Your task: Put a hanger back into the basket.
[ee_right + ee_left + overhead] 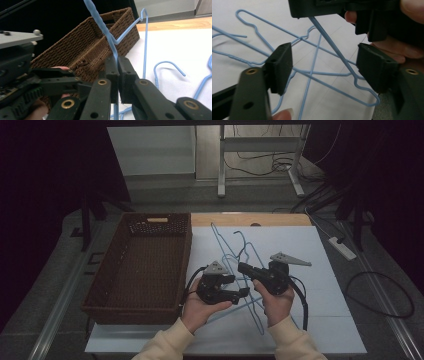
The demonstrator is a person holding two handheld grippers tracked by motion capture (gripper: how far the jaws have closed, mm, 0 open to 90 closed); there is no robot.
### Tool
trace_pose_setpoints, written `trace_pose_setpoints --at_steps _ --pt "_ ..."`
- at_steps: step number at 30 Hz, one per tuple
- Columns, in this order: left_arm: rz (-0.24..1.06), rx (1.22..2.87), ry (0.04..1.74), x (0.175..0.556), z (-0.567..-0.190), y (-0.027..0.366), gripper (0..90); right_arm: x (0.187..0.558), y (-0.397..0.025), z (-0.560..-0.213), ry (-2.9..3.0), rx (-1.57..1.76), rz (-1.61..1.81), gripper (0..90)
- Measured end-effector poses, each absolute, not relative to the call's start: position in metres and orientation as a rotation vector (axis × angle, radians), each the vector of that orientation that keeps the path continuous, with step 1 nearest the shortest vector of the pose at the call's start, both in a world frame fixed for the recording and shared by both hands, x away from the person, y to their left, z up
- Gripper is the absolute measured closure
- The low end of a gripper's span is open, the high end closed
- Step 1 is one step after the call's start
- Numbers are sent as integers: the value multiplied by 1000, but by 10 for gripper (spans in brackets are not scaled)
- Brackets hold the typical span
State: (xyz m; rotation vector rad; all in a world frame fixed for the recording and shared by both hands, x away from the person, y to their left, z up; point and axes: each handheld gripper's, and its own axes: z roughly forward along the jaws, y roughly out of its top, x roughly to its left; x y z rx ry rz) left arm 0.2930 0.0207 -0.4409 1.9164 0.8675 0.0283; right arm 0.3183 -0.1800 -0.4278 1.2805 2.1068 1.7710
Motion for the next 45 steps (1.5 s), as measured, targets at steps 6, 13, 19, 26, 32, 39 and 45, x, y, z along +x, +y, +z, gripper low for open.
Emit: trace_pose_setpoints --at_steps 6,13,19,26,32,39,45 --pt "-14 1916 867 298 -444 15 452 314 -177 -428 2071 1282 1781 877" --pt "-108 1876 877 306 -448 10 619 313 -177 -429 2054 1285 1781 876" --pt "-182 1867 888 309 -449 11 756 314 -179 -430 2051 1293 1778 874" --pt "-182 1883 916 308 -446 20 820 313 -182 -427 2045 1273 1784 860" --pt "-169 1896 930 306 -443 27 850 312 -180 -424 2063 1218 1777 837" --pt "-140 1913 912 302 -439 31 863 313 -179 -421 2109 1152 1802 654" --pt "-128 1915 913 300 -434 38 865 306 -187 -417 2138 1057 1787 511"
